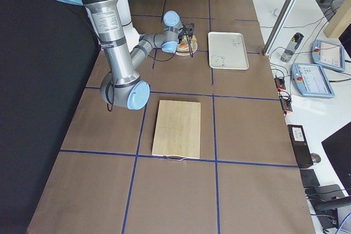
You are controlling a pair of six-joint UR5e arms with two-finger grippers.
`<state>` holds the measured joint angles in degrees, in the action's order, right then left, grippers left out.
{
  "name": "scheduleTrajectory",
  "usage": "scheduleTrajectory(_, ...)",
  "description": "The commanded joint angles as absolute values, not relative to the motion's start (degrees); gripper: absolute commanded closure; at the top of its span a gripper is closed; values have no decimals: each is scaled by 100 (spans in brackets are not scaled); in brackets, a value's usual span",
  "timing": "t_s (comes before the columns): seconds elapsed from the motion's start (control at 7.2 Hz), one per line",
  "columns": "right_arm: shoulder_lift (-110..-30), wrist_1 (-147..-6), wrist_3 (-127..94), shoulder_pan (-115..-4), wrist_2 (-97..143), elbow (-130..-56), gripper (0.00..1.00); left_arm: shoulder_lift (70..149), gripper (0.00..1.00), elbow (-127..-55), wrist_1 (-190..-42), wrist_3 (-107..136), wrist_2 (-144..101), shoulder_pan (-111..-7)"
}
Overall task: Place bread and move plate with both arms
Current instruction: 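Lift the bread with the right gripper and carry it over the plate, then lower the bread onto the egg toast and open the right gripper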
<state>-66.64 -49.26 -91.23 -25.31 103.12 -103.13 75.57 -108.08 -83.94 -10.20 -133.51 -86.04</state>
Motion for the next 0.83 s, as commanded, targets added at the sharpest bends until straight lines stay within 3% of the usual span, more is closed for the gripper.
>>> scheduleTrajectory(0.0,-6383,-4913,-9132,-2435,10117,-9986,100,7559,0,-10819,-8394,-1020,-13351,-8604)
scheduleTrajectory(0.69,-6469,-4904,-9070,-2276,9976,-9782,100,7559,0,-10819,-8394,-1020,-13359,-8604)
